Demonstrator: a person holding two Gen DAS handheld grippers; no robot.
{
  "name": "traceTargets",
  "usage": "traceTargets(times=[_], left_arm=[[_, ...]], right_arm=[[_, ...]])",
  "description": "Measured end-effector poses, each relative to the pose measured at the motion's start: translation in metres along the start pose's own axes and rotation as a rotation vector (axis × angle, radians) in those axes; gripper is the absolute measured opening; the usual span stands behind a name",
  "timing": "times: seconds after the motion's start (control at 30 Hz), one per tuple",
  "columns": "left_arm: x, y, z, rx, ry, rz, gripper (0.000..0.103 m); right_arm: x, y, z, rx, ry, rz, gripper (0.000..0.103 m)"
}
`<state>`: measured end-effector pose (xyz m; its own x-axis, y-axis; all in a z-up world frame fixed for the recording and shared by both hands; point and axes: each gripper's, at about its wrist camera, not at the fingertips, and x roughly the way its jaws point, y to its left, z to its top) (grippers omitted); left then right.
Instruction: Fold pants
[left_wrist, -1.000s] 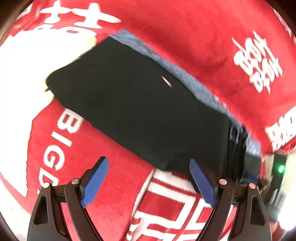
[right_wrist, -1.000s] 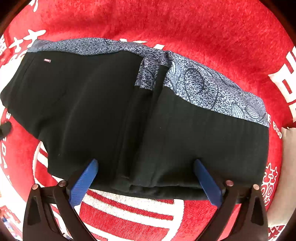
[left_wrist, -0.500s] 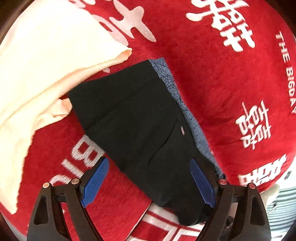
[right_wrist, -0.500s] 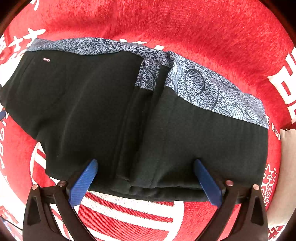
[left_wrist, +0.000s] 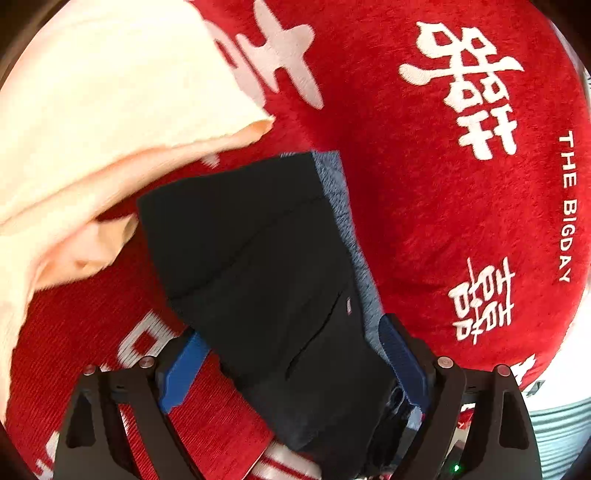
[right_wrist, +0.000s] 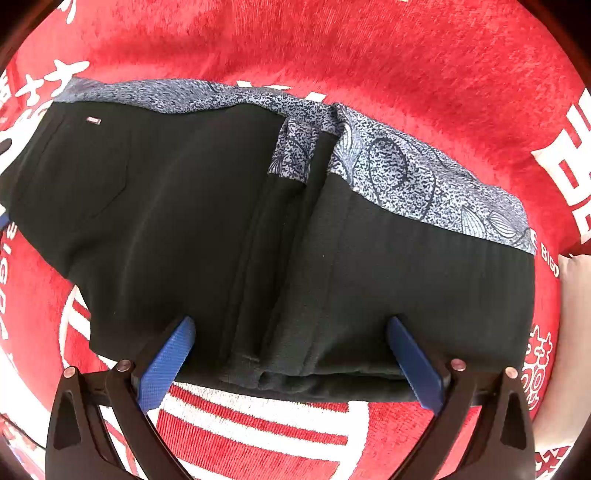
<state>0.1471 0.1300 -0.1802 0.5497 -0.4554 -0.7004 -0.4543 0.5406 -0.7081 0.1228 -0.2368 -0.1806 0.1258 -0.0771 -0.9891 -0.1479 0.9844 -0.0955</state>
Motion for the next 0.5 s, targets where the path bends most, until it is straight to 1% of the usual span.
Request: traceTargets(times=[0.17,0.23,0.27,0.3,0.33,0.37,0.4,0.43,0.47,0.5], left_arm=[[0.012,-0.003,0.003,0.017,-0.015,0.052,0.09],[0.014,-0.009,0.002,0.045,-0.011,0.095,0.09],[0.016,-0.013,0.001,0.063,-0.013,0.127,0.089],[0.016,-0.016,0.0,0.074,-0.016,0.149,0.084],[0.017,-0.018,-0.001,0.095,-0.023,0.191,0.071],[0.017,-0.021,-0.001,0.118,-0.026,0.234,0.062],[0.017,-0.021,-0.001,0.139,-0.025,0.273,0.042],[0.016,-0.021,-0.001,0.149,-0.022,0.284,0.035],[0.014,-0.02,0.0,0.158,-0.019,0.284,0.033],[0.012,-0.021,-0.001,0.172,-0.023,0.279,0.029]], right_arm=[[0.0,0.0,0.001,0.004,0.001,-0.003,0.103],[0.0,-0.001,0.001,0.003,0.003,-0.003,0.103],[0.0,-0.001,0.002,0.003,0.003,-0.002,0.103],[0.0,-0.001,0.002,0.003,0.004,-0.003,0.103],[-0.001,-0.001,0.002,0.004,0.005,-0.002,0.103],[-0.001,-0.002,0.003,0.006,0.007,-0.001,0.103],[-0.002,-0.002,0.004,0.007,0.01,0.0,0.103],[-0.004,-0.004,0.006,0.008,0.013,0.002,0.102],[-0.007,-0.005,0.007,0.015,0.014,0.005,0.101],[-0.011,-0.007,0.008,0.022,0.011,0.01,0.095]])
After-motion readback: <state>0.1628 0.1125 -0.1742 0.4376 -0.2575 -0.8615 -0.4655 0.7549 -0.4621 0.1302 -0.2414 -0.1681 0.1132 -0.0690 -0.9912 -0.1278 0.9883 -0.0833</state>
